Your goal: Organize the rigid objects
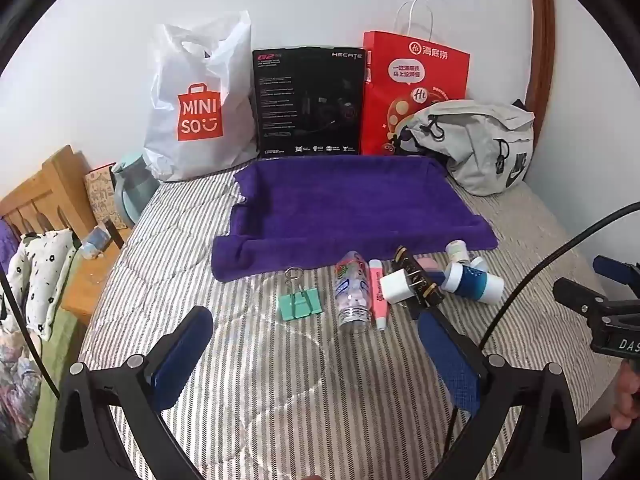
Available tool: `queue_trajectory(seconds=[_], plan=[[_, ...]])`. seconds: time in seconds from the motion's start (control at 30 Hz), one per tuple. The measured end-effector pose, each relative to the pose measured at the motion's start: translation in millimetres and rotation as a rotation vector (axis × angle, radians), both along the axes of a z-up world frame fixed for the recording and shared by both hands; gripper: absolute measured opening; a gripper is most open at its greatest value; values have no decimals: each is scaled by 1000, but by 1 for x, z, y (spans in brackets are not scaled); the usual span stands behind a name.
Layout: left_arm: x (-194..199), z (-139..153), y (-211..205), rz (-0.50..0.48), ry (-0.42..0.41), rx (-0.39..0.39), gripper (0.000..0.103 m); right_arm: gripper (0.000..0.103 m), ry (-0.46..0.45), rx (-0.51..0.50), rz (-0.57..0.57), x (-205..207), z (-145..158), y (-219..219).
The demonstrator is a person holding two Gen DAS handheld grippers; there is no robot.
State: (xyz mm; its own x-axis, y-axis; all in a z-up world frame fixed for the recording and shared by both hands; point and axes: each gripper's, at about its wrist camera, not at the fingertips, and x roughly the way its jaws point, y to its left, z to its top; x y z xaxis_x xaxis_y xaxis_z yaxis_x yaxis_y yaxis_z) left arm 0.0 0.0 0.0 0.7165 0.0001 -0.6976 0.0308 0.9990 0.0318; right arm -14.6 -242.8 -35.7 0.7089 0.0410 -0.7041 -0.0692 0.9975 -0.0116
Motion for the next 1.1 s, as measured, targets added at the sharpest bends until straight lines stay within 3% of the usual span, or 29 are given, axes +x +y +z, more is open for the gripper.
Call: queue_trajectory(seconds=[1.1], plan=[[-4,4,-1,6,3,-22,103,103,-22,0,0,-11,10,2]])
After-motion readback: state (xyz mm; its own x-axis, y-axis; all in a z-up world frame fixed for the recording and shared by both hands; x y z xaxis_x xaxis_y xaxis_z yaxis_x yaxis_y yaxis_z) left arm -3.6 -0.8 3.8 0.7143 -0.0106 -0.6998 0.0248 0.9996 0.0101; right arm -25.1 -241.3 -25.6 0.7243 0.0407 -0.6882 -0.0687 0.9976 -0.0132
